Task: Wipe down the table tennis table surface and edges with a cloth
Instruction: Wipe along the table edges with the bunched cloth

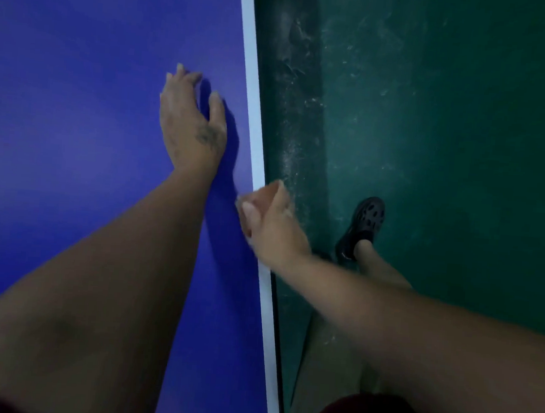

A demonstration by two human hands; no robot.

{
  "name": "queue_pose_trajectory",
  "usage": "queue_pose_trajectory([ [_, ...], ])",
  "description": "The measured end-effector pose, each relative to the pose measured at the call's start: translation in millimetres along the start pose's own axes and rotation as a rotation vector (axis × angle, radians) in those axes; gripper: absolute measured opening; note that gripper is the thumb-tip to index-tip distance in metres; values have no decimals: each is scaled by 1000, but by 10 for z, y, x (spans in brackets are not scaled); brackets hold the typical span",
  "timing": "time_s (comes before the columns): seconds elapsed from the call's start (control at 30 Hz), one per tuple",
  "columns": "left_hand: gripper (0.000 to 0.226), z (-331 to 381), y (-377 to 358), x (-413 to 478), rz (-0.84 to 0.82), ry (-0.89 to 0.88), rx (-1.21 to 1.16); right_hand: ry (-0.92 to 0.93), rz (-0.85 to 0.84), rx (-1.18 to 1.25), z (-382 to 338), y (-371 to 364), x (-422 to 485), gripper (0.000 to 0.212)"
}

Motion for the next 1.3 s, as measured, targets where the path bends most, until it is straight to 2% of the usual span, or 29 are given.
queue_pose_trajectory([
  [0.13,61,37,-209,478,-19,72,267,-36,-31,118,222,-128,-220,87],
  [0.2,64,40,-261,522,-6,112,315,-58,-20,174,208,-124,-156,84],
  [0.33,66,48,-252,520,-32,150,341,-131,41,243,-120,34,201,73],
  [0.57,64,61,-250,547,-19,154,363,-124,101,175,-953,719,1341,70],
  [0.73,64,39,-278,569,-11,146,361,-142,115,243,-1428,1082,1943,68],
  [0.93,60,8,-274,567,46,93,338,-111,58,290,-1121,898,1494,82],
  [1.07,58,8,-285,585,71,66,329,-176,10,299,-826,686,1190,83],
  [1.3,59,-16,-299,587,66,77,322,-151,40,216,-1169,908,1721,83],
])
Point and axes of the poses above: each hand's wrist, its own x-axis towards the middle knuckle, its own y-axis out of the back of the hand, z = x × y, the point moved 3 cm from there along x, towards the middle knuckle, and after that the axes turned 9 degrees about -x, right-handed, at the moved point
